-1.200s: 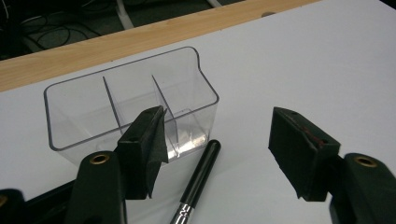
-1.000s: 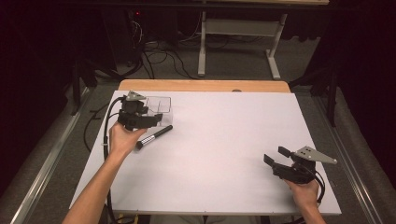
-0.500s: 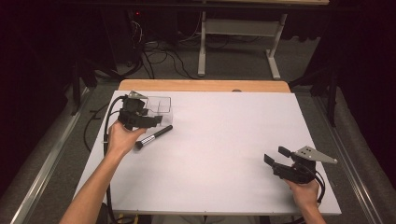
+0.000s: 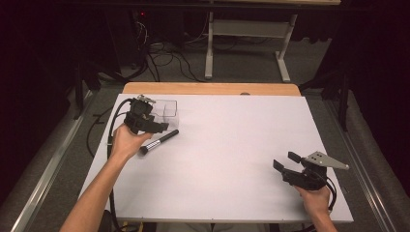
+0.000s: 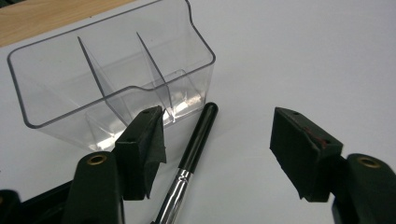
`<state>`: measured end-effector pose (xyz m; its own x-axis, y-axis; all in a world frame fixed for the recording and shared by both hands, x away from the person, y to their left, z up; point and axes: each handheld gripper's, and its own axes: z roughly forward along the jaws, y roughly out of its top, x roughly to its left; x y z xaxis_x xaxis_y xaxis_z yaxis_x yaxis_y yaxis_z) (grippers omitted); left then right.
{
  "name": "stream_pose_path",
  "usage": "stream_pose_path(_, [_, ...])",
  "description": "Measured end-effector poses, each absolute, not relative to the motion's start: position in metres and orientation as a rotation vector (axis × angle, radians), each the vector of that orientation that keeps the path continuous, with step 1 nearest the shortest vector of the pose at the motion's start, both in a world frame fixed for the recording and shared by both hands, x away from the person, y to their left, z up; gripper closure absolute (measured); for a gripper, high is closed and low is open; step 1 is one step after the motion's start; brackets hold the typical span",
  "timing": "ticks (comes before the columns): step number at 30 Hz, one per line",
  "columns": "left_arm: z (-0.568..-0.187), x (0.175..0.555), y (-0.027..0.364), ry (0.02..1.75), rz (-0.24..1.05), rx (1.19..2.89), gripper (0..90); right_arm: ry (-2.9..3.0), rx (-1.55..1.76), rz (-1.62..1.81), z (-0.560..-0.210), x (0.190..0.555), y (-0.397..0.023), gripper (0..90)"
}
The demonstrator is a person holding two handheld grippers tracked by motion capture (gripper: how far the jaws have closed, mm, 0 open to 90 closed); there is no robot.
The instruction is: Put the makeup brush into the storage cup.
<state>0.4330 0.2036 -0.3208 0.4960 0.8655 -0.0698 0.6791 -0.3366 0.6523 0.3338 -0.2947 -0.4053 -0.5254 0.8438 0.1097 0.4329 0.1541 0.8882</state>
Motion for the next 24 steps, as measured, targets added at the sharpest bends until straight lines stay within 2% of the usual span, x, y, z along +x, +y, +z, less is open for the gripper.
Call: stream_pose_path(24, [-0.3277, 0.4407, 0.1994, 1.257, 0.337, 2.196, 34.7, 2.022, 1.208, 1.335, -0.4049, 0.3330, -0.2942, 30.0])
